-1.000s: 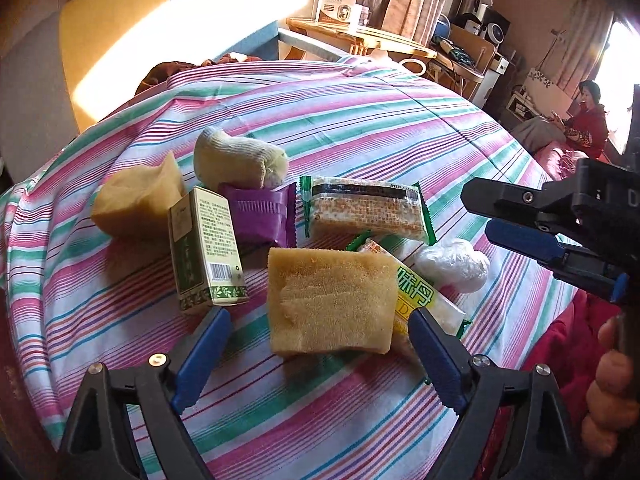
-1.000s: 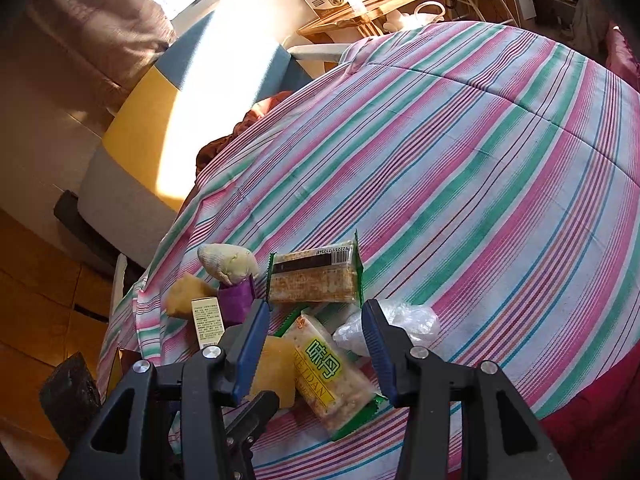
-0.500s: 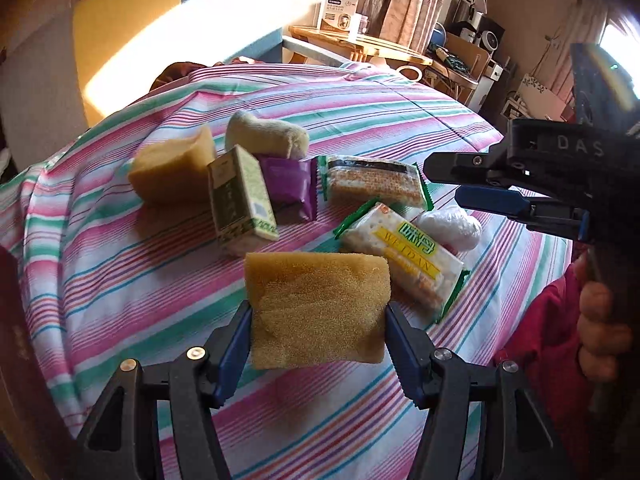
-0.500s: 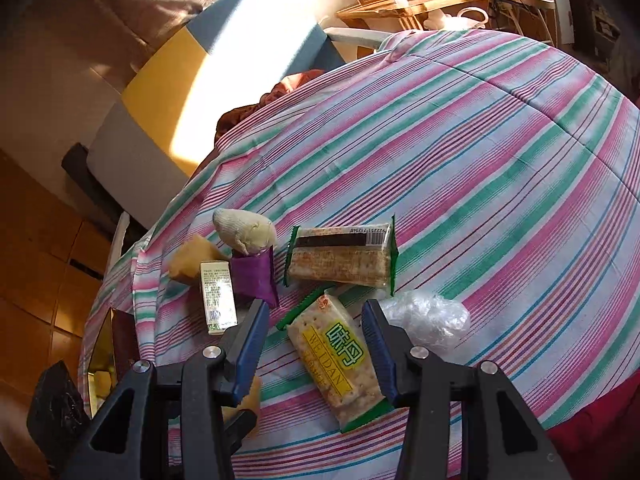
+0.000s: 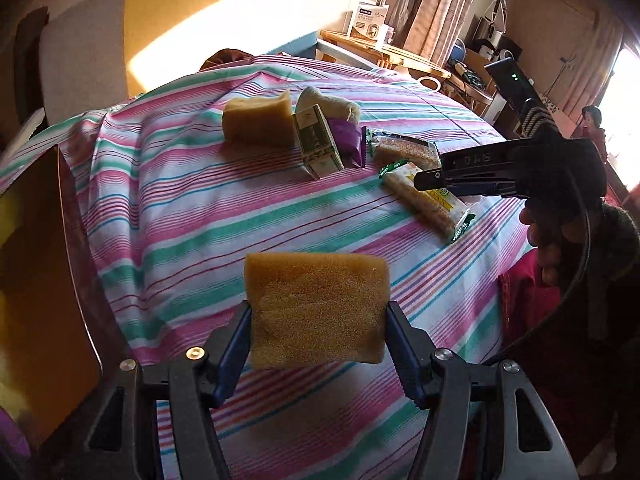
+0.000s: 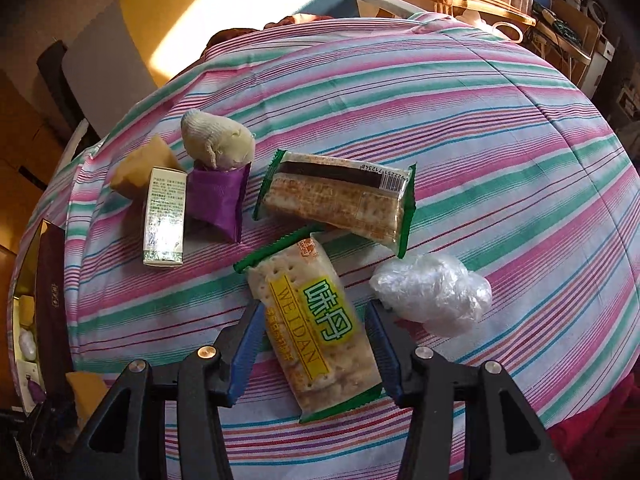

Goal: Organize objects
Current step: 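Grasp the large yellow sponge block with the left tool and lift it, then lower the sponge into the gold tray with the left tool while the right tool grasps the WEIDAN cracker packet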

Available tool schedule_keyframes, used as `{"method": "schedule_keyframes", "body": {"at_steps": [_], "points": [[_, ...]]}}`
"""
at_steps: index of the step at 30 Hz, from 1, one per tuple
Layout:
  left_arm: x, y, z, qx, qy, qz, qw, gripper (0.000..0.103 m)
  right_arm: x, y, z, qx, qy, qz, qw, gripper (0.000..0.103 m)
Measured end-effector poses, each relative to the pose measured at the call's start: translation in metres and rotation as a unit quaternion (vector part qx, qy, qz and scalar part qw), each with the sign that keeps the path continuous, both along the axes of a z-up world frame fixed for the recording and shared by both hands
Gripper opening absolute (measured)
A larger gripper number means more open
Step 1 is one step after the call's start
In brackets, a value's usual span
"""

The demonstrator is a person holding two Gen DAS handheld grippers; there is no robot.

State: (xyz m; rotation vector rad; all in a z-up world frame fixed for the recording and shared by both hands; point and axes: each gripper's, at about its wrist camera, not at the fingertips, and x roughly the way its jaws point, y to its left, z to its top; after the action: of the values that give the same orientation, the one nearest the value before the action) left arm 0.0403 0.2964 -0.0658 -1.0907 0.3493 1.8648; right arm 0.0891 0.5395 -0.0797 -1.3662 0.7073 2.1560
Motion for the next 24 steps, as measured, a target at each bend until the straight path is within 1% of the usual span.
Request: {"method": "schedule_keyframes", "body": {"at_steps": [4, 10, 13, 14, 17, 20, 22, 24], "points": [[0.006, -0.01, 0.007, 0.012, 0.001, 0.0, 0.9999, 0.064, -0.005, -0.005, -0.005, 0.013, -0.018, 0.013, 1.0, 0.054], [0.007, -0.029, 0.027, 0.033, 0.007, 0.006, 0.9994, 0.064, -0.012, -0.013, -0.009, 0.041, -0.039, 0.039, 0.998, 0.055], [-0.001, -0.046, 0.039, 0.046, -0.003, 0.023, 0.9987, 0.064, -0.017, -0.022, -0.016, 0.066, -0.07, 0.061, 0.994, 0.049], [-0.005, -0.053, 0.043, 0.05, -0.003, 0.031, 0.9982, 0.064, -0.018, -0.026, -0.014, 0.077, -0.073, 0.068, 0.992, 0.049], [-0.025, -0.08, 0.057, 0.062, -0.005, 0.071, 0.9955, 0.064, -0.019, -0.03, -0.015, 0.084, -0.078, 0.079, 0.99, 0.048], [-0.055, -0.11, 0.066, 0.066, -0.014, 0.123, 0.9902, 0.064, -0.016, -0.027, -0.015, 0.071, -0.075, 0.076, 0.992, 0.049], [-0.08, -0.131, 0.07, 0.064, -0.015, 0.157, 0.9854, 0.064, -0.016, -0.027, -0.015, 0.073, -0.076, 0.079, 0.991, 0.049], [-0.107, -0.152, 0.072, 0.051, 0.0, 0.191, 0.9802, 0.064, -0.015, -0.027, -0.014, 0.075, -0.077, 0.08, 0.991, 0.049]]}}
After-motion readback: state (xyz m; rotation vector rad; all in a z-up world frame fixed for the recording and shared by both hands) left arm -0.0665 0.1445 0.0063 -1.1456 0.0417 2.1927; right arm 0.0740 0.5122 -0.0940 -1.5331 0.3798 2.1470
